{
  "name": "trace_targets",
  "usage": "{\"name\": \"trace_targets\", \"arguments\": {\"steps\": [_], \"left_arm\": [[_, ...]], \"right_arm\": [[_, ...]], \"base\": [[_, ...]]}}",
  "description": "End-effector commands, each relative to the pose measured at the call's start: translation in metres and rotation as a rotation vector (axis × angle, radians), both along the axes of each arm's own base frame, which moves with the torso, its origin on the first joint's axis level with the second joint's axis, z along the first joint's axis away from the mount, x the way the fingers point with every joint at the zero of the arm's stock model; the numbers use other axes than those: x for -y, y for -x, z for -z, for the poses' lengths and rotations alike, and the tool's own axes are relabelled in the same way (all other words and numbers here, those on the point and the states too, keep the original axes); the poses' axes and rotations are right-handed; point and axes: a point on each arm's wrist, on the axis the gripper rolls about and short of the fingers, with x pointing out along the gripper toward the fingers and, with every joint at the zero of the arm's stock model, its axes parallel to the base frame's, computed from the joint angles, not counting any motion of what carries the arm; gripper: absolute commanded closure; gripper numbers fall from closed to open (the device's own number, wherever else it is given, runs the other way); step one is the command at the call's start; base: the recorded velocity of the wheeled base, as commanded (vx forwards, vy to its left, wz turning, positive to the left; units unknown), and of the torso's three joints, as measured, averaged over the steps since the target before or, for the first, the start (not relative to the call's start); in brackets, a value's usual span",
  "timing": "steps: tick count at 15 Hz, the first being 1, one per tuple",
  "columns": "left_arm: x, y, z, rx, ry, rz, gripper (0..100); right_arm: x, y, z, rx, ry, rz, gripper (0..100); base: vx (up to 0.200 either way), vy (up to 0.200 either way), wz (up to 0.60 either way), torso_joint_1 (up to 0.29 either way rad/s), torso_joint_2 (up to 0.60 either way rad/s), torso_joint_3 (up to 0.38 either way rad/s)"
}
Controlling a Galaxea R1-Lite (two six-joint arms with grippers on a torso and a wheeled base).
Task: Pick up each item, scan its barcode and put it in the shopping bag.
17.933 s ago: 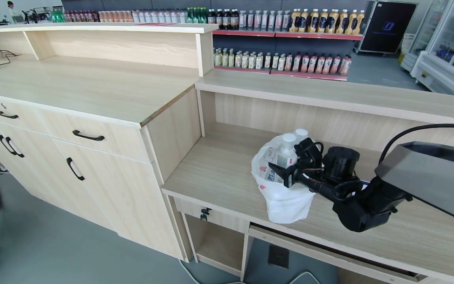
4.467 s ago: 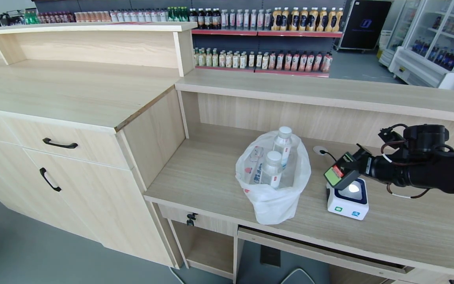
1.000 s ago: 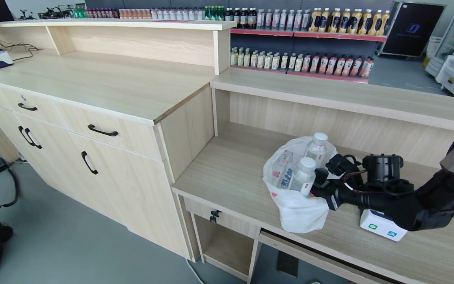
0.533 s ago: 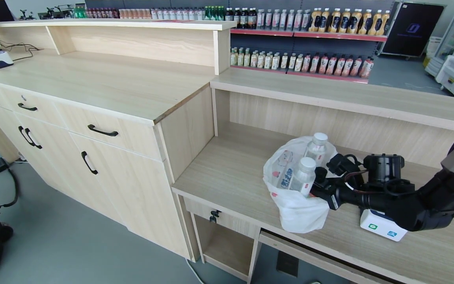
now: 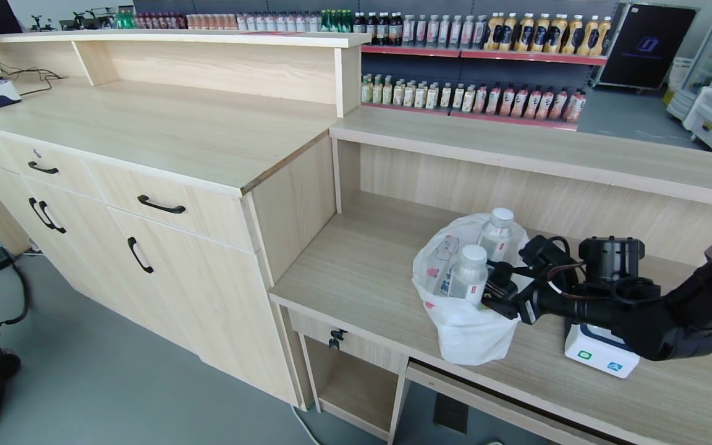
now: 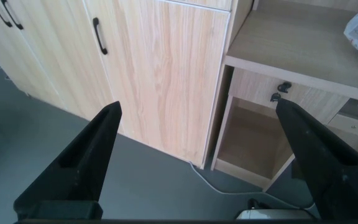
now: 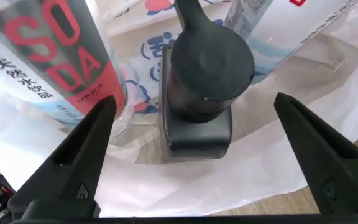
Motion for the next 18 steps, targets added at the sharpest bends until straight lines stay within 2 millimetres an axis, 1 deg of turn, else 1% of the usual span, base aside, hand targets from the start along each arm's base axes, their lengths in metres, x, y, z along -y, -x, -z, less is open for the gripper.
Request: {"name": "trace_targets", "arguments": {"steps": [1, 3, 5, 6, 9, 10, 11, 12, 14, 16, 18], "left_arm": [[0.0, 0.0, 0.0, 0.001, 0.0, 0.0, 0], [0.0, 0.0, 0.0, 0.001, 0.0, 0.0, 0], [0.0, 0.0, 0.0, 0.001, 0.0, 0.0, 0], [0.0, 0.0, 0.0, 0.001, 0.0, 0.0, 0], [0.0, 0.0, 0.0, 0.001, 0.0, 0.0, 0], [0.0, 0.0, 0.0, 0.001, 0.0, 0.0, 0], [0.0, 0.0, 0.0, 0.001, 0.0, 0.0, 0], [0.0, 0.0, 0.0, 0.001, 0.0, 0.0, 0], [0.0, 0.0, 0.0, 0.001, 0.0, 0.0, 0], [0.0, 0.0, 0.0, 0.001, 0.0, 0.0, 0], [0.0, 0.0, 0.0, 0.001, 0.0, 0.0, 0]], "right_arm": [[0.004, 0.002, -0.01, 0.029, -0.001, 0.011, 0], [0.012, 0.006, -0.026, 0.067, -0.002, 0.033, 0], [0.017, 0.018, -0.049, 0.123, -0.005, 0.048, 0], [0.021, 0.029, -0.063, 0.151, -0.001, 0.057, 0], [0.033, 0.054, -0.093, 0.241, 0.024, 0.086, 0], [0.038, 0.069, -0.11, 0.286, 0.029, 0.106, 0], [0.04, 0.075, -0.117, 0.305, 0.031, 0.118, 0], [0.049, 0.087, -0.134, 0.362, 0.038, 0.151, 0], [0.055, 0.102, -0.157, 0.431, 0.017, 0.187, 0], [0.055, 0.117, -0.177, 0.464, -0.05, 0.262, 0], [0.056, 0.126, -0.192, 0.462, -0.099, 0.369, 0]], "base": [[0.0, 0.0, 0.0, 0.0, 0.0, 0.0], [0.0, 0.0, 0.0, 0.0, 0.0, 0.0], [0.0, 0.0, 0.0, 0.0, 0.0, 0.0], [0.0, 0.0, 0.0, 0.0, 0.0, 0.0], [0.0, 0.0, 0.0, 0.0, 0.0, 0.0], [0.0, 0.0, 0.0, 0.0, 0.0, 0.0], [0.0, 0.0, 0.0, 0.0, 0.0, 0.0], [0.0, 0.0, -0.6, 0.007, 0.0, 0.002], [0.0, 0.0, -0.6, -0.002, 0.0, 0.005], [0.0, 0.0, -0.6, 0.01, 0.01, 0.002], [0.0, 0.0, -0.6, 0.007, 0.01, 0.009]]}}
